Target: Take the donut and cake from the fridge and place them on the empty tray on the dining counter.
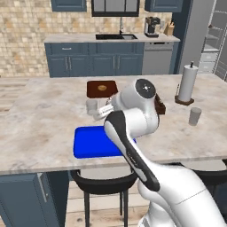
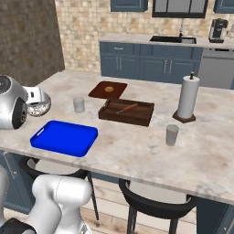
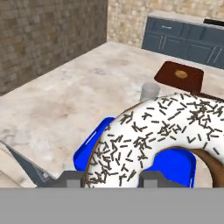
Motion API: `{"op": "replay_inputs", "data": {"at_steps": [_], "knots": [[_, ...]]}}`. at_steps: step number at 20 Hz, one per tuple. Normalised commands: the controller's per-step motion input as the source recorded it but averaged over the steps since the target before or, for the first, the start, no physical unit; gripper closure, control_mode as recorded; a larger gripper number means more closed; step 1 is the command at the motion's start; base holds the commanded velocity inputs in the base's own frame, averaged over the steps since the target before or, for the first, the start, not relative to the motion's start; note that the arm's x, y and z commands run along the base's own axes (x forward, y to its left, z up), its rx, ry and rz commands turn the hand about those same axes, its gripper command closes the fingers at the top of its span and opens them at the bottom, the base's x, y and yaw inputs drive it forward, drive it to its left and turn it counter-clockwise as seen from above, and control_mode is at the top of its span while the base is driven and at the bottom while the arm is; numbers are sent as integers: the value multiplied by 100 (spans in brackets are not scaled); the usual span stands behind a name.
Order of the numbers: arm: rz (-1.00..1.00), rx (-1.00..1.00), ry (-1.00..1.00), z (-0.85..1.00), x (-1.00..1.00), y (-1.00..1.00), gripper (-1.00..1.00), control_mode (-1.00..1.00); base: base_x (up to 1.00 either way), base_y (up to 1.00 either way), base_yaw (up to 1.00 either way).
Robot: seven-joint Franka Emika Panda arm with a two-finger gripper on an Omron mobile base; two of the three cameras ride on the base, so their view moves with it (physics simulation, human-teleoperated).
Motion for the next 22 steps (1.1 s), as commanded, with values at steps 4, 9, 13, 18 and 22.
{"op": "replay_inputs", "data": {"at_steps": [4,9,13,18,22], "knots": [[-1,0,39,-49,62,38,100,-100,0,0,0],[-7,0,40,-15,37,27,100,-100,0,0,0],[-4,0,1,-48,16,27,100,-100,0,0,0],[-1,0,10,-56,18,3,100,-100,0,0,0],[0,0,11,-56,10,0,100,-100,0,0,0]]}}
